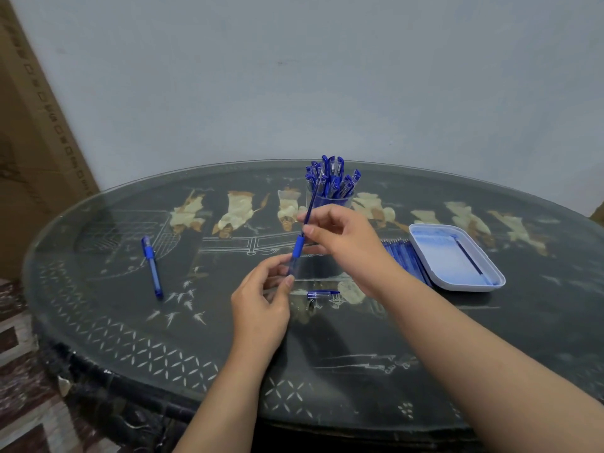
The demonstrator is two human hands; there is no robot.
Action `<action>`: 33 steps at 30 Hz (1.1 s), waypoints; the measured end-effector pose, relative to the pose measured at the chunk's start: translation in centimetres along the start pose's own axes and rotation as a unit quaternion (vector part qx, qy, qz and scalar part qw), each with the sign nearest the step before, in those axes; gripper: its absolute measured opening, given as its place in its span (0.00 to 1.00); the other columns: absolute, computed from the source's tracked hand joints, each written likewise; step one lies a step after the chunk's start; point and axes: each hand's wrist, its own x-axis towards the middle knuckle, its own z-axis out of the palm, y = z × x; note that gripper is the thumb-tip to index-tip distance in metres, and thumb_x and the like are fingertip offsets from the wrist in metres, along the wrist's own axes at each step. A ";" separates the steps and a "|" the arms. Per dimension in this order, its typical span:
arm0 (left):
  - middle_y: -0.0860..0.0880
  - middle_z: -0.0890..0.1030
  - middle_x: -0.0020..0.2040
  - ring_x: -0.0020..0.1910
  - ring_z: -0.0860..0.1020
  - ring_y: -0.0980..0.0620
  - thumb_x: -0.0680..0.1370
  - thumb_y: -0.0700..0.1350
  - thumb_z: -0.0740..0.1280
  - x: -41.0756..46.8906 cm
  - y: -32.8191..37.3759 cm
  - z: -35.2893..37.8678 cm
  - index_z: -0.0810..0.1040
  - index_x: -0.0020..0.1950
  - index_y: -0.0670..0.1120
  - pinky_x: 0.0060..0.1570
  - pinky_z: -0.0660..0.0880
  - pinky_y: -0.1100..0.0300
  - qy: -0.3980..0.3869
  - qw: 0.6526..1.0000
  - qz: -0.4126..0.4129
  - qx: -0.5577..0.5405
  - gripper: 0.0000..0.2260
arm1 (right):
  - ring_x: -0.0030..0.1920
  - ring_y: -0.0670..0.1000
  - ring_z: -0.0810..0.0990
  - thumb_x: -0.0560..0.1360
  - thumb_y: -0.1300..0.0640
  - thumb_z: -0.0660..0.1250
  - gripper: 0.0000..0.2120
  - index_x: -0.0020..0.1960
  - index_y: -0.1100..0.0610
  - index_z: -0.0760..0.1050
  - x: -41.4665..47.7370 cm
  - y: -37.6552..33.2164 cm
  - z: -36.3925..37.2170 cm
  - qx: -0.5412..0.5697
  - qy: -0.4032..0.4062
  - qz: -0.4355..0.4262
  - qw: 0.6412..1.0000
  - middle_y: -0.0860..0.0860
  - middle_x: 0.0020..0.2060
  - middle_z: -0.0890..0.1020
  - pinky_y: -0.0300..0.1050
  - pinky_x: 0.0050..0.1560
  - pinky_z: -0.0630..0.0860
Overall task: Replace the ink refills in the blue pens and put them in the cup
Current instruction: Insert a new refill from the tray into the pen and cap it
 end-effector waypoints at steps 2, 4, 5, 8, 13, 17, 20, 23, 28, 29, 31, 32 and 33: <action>0.51 0.82 0.46 0.43 0.79 0.61 0.75 0.31 0.69 0.0 0.0 -0.1 0.80 0.52 0.58 0.45 0.72 0.74 0.003 1.000 -0.006 -0.003 0.20 | 0.50 0.52 0.83 0.79 0.65 0.66 0.09 0.49 0.52 0.81 -0.1 0.1 0.1 -0.012 -0.021 0.003 1.000 0.56 0.49 0.84 0.51 0.52 0.83; 0.52 0.82 0.47 0.44 0.80 0.60 0.75 0.32 0.69 0.0 0.0 -0.2 0.80 0.52 0.58 0.45 0.72 0.74 0.011 1.000 -0.012 -0.006 0.19 | 0.50 0.53 0.84 0.79 0.63 0.67 0.09 0.50 0.50 0.81 -0.2 0.3 0.0 -0.036 -0.040 0.004 0.999 0.53 0.47 0.85 0.51 0.52 0.83; 0.52 0.82 0.47 0.45 0.80 0.60 0.76 0.32 0.69 0.1 -0.1 -0.2 0.80 0.52 0.58 0.46 0.72 0.74 0.017 1.000 -0.016 -0.011 0.19 | 0.49 0.52 0.84 0.79 0.62 0.67 0.08 0.51 0.51 0.81 -0.2 0.5 -0.1 -0.048 -0.041 0.007 0.998 0.52 0.45 0.84 0.50 0.50 0.83; 0.52 0.82 0.48 0.46 0.80 0.61 0.76 0.33 0.69 0.2 -0.2 -0.3 0.80 0.52 0.58 0.48 0.73 0.74 0.042 0.998 -0.028 -0.026 0.18 | 0.42 0.46 0.81 0.78 0.60 0.68 0.07 0.52 0.50 0.81 -0.3 1.6 -0.7 -0.133 -0.024 0.002 0.991 0.48 0.40 0.82 0.41 0.44 0.81; 0.52 0.82 0.48 0.46 0.80 0.62 0.76 0.33 0.68 0.3 -0.3 -0.3 0.79 0.52 0.58 0.48 0.73 0.74 0.058 0.997 -0.040 -0.044 0.18 | 0.43 0.43 0.76 0.73 0.53 0.74 0.06 0.50 0.49 0.83 -1.3 3.9 -1.3 -0.414 -0.110 -0.022 0.903 0.45 0.41 0.79 0.38 0.48 0.73; 0.52 0.83 0.49 0.47 0.81 0.61 0.76 0.32 0.68 0.3 -0.4 -0.2 0.79 0.52 0.59 0.49 0.73 0.74 0.055 0.997 -0.037 -0.042 0.19 | 0.50 0.46 0.72 0.74 0.51 0.73 0.06 0.51 0.48 0.83 -2.2 4.8 -1.0 -0.472 -0.133 -0.048 0.870 0.45 0.44 0.74 0.42 0.56 0.73; 0.52 0.83 0.49 0.47 0.81 0.61 0.76 0.33 0.68 0.3 -0.5 -0.2 0.79 0.52 0.59 0.48 0.73 0.74 0.052 0.997 -0.035 -0.038 0.19 | 0.50 0.44 0.70 0.75 0.51 0.72 0.04 0.49 0.49 0.83 -2.2 5.0 -0.9 -0.479 -0.137 -0.065 0.865 0.44 0.43 0.72 0.42 0.56 0.73; 0.52 0.83 0.49 0.47 0.81 0.61 0.76 0.33 0.68 0.3 -0.6 -0.3 0.79 0.53 0.57 0.49 0.73 0.73 0.045 0.998 -0.034 -0.037 0.18 | 0.47 0.42 0.71 0.75 0.52 0.72 0.03 0.47 0.51 0.83 -2.0 4.5 -1.0 -0.467 -0.135 -0.064 0.872 0.45 0.42 0.75 0.39 0.52 0.71; 0.54 0.83 0.48 0.48 0.80 0.62 0.76 0.31 0.67 0.3 -0.6 -0.1 0.80 0.52 0.57 0.49 0.72 0.75 0.029 0.999 -0.011 -0.017 0.19 | 0.39 0.36 0.78 0.76 0.57 0.71 0.03 0.45 0.50 0.81 -0.7 0.3 -1.9 -0.239 -0.014 -0.057 0.969 0.43 0.38 0.82 0.29 0.43 0.73; 0.53 0.83 0.49 0.48 0.80 0.62 0.76 0.31 0.67 0.3 -0.6 -0.1 0.80 0.52 0.56 0.49 0.71 0.76 0.025 1.000 -0.009 -0.014 0.19 | 0.39 0.40 0.80 0.76 0.58 0.71 0.03 0.46 0.51 0.81 -0.4 -0.7 -2.1 -0.189 0.006 -0.059 0.980 0.45 0.39 0.83 0.31 0.43 0.76; 0.53 0.83 0.50 0.49 0.80 0.62 0.76 0.31 0.67 0.2 -0.5 -0.1 0.81 0.53 0.54 0.49 0.71 0.76 0.017 1.000 -0.008 -0.013 0.18 | 0.41 0.48 0.83 0.77 0.61 0.70 0.05 0.46 0.52 0.81 0.1 -2.5 -2.4 -0.142 0.012 -0.071 0.987 0.50 0.39 0.85 0.38 0.44 0.80; 0.52 0.82 0.50 0.49 0.79 0.62 0.77 0.31 0.66 0.1 -0.5 -0.1 0.81 0.53 0.54 0.49 0.71 0.76 0.014 1.000 -0.009 -0.014 0.18 | 0.42 0.49 0.84 0.77 0.62 0.70 0.05 0.45 0.52 0.81 0.3 -3.1 -2.4 -0.148 0.001 -0.078 0.986 0.51 0.39 0.85 0.40 0.45 0.81; 0.52 0.82 0.50 0.49 0.79 0.62 0.76 0.31 0.66 0.1 -0.5 -0.2 0.81 0.53 0.54 0.49 0.71 0.76 0.012 1.000 -0.008 -0.013 0.18 | 0.42 0.48 0.84 0.77 0.62 0.70 0.06 0.45 0.52 0.81 0.5 -3.4 -2.3 -0.164 -0.013 -0.081 0.983 0.49 0.39 0.85 0.39 0.45 0.80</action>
